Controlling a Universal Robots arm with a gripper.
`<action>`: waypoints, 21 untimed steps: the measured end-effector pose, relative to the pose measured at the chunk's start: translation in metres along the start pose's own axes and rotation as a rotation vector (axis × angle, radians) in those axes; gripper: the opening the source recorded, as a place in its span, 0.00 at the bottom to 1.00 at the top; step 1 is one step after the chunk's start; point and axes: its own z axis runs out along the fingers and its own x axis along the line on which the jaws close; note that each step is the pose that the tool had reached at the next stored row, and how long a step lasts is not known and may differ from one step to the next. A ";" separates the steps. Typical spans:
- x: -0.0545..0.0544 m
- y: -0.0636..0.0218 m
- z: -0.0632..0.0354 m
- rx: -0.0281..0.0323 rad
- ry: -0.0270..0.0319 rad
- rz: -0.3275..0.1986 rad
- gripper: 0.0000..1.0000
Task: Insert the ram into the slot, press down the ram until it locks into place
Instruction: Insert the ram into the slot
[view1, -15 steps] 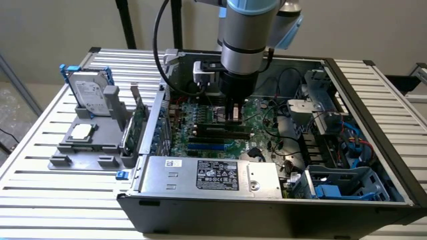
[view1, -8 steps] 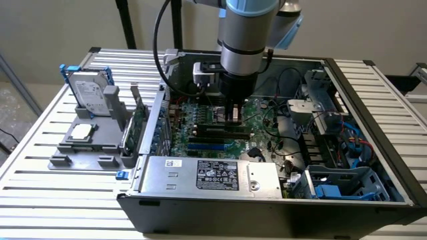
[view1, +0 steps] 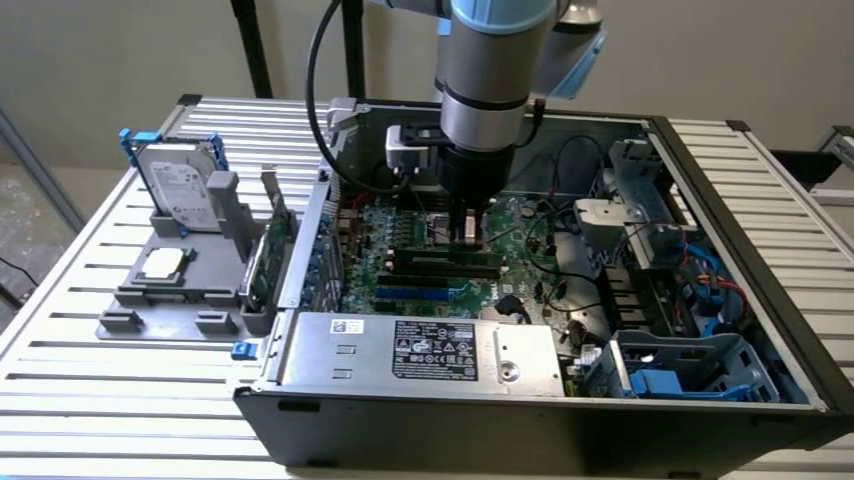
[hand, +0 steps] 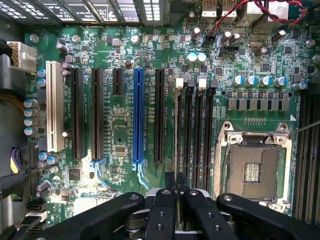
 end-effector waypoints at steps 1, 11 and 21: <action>0.000 0.0000 0.0002 0.0001 0.0004 0.000 0.13; -0.002 0.0012 0.0024 0.0019 0.0018 0.000 0.13; -0.003 0.0018 0.0031 0.0046 0.0042 0.001 0.13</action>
